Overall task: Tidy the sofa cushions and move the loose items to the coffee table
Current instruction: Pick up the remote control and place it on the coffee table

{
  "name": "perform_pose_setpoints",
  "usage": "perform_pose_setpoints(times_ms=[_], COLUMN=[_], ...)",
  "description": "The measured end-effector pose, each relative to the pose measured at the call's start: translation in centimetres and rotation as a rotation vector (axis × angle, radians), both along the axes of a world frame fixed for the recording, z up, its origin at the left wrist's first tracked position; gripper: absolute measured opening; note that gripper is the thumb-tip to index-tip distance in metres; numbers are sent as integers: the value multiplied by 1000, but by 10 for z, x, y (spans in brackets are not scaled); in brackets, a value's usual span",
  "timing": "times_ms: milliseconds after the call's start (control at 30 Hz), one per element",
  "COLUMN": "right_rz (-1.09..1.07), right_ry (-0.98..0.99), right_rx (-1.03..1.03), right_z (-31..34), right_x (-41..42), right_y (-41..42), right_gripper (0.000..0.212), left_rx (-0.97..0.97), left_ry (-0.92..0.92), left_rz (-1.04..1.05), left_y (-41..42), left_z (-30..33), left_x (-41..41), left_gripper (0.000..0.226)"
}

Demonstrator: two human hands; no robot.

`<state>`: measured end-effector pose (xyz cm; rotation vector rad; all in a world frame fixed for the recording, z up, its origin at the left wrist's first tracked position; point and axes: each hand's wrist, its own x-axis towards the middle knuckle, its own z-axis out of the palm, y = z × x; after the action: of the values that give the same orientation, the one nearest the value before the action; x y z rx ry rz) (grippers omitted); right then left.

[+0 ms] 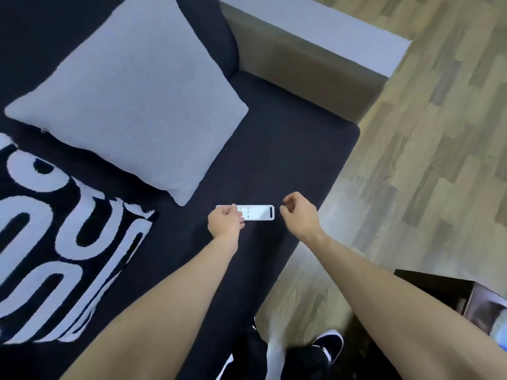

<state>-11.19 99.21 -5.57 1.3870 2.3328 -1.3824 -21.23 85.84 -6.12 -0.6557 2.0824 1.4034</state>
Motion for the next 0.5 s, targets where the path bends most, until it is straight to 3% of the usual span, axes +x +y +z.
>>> perform_pose_setpoints(times_ms=[100,300,500], right_rz=[166,447,521], right_ry=[-92,-206,-258], right_rx=[21,173,258], right_z=[-23,-62,-91], right_x=[-30,-69,-83], right_y=[-17,-43,-51], right_gripper=[27,52,44], left_rx=[89,60,96], left_ry=[-159,-233,-278], left_rz=[178,221,249], left_y=[-16,-24,-25], left_z=[-21,-59,-83], left_x=[-9,-21,-21], left_gripper=[15,25,25])
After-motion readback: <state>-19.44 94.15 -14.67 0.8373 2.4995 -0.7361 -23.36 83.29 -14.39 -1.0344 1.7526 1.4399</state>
